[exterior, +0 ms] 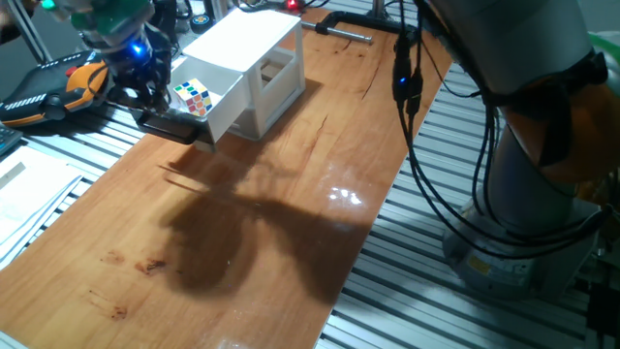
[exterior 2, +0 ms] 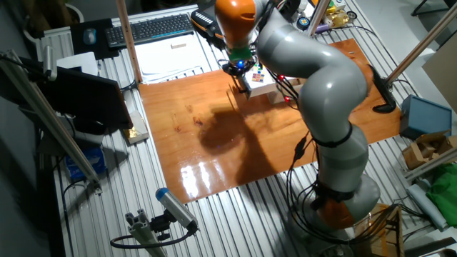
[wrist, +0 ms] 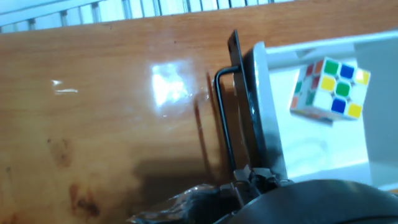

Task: Grasp the handle and open the drawer

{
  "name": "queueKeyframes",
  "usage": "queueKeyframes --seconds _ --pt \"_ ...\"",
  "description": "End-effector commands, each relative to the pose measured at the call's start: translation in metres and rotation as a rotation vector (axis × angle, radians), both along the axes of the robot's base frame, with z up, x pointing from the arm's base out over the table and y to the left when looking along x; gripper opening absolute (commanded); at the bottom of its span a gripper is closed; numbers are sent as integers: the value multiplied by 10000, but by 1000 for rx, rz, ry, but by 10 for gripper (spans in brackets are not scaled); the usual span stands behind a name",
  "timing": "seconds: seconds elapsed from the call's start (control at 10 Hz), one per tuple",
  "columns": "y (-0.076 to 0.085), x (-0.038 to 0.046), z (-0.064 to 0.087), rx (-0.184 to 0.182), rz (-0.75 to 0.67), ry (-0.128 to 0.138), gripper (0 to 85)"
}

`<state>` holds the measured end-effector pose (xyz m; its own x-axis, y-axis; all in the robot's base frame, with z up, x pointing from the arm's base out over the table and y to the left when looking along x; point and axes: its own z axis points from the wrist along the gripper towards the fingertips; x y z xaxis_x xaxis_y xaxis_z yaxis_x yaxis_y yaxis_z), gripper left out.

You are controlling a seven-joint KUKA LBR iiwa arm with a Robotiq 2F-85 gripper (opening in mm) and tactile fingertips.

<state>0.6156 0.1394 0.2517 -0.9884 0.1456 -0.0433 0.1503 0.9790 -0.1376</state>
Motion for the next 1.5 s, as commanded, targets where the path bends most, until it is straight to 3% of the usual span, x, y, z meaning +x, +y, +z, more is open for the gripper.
queueKeyframes --seconds 0.0,0.3,0.5,0.7,1.0,1.4 --pt "-9 -45 38 16 -7 1 7" --pt "-163 -193 226 50 -3 11 7" --pt "-226 -324 297 12 15 1 7" --pt "-310 -422 306 23 30 0 7" --pt "-471 -473 299 46 36 0 7" --pt "-551 -487 309 37 31 23 7"
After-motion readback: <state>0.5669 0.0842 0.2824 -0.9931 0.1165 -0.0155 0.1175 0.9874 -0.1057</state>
